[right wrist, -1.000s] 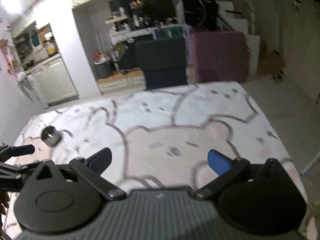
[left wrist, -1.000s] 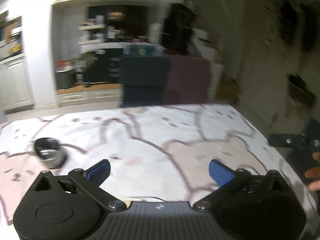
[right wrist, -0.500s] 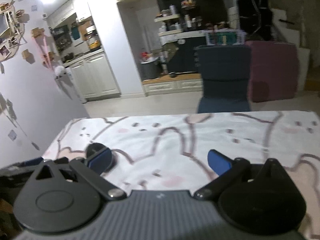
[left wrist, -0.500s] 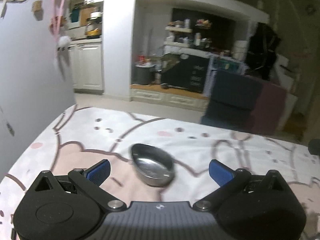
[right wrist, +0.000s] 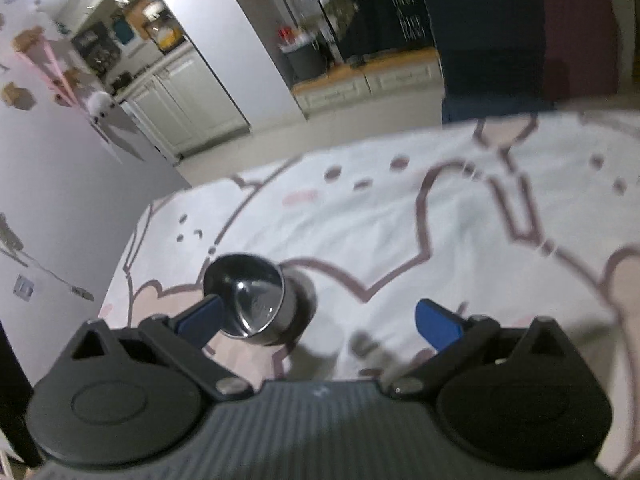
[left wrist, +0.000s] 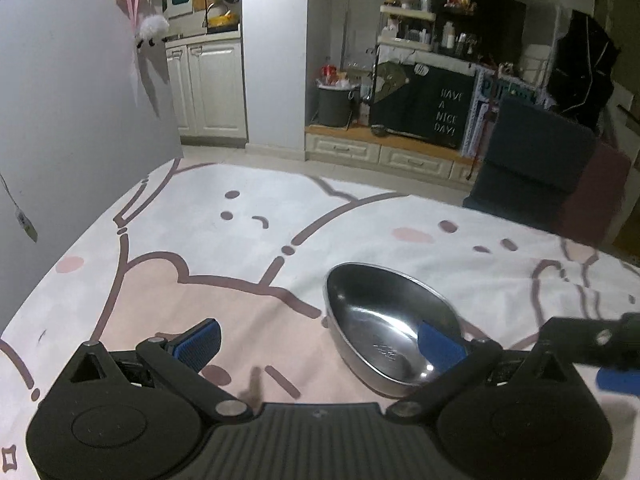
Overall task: Organize plates and bowls
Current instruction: 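Move both tools toward the small steel bowl on the cloth, then close both tools on the small steel bowl rim and lift it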
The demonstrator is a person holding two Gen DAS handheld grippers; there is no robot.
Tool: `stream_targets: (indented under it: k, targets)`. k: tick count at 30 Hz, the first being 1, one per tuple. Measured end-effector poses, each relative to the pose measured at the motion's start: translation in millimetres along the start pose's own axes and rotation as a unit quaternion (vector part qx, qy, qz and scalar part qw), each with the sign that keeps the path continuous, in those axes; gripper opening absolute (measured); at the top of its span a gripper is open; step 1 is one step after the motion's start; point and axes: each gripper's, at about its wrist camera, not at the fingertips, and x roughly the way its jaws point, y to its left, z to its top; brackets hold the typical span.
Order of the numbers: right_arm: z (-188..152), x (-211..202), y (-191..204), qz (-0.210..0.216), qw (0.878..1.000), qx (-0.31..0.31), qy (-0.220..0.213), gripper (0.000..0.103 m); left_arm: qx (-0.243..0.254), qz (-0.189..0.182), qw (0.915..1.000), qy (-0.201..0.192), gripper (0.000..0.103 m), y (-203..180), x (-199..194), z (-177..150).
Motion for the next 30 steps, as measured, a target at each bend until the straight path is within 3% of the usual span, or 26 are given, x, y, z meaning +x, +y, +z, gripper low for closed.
stream_targets:
  k: [7, 13, 15, 25, 30]
  targets:
    - [-2, 50, 6, -0.011, 0.999, 0.037, 0.033, 0.101, -0.014, 0.003, 0.9999, 0.005, 0.103, 18, 24, 3]
    - [-4, 72, 8, -0.023, 0.997, 0.048, 0.052, 0.087, -0.036, 0.0, 0.9993, 0.015, 0.103, 30, 37, 1]
    - [-7, 79, 10, -0.028, 0.997, 0.039, 0.059, 0.079, -0.034, 0.0, 0.9993, 0.016, 0.103, 30, 39, 1]
    - [-23, 93, 33, -0.033, 0.996, -0.049, 0.071, 0.065, -0.026, 0.003, 0.9994, 0.022, 0.103, 29, 42, -2]
    - [-34, 94, 42, -0.042, 0.991, -0.108, 0.063, 0.044, -0.017, -0.003, 0.9998, 0.009, 0.103, 27, 39, -2]
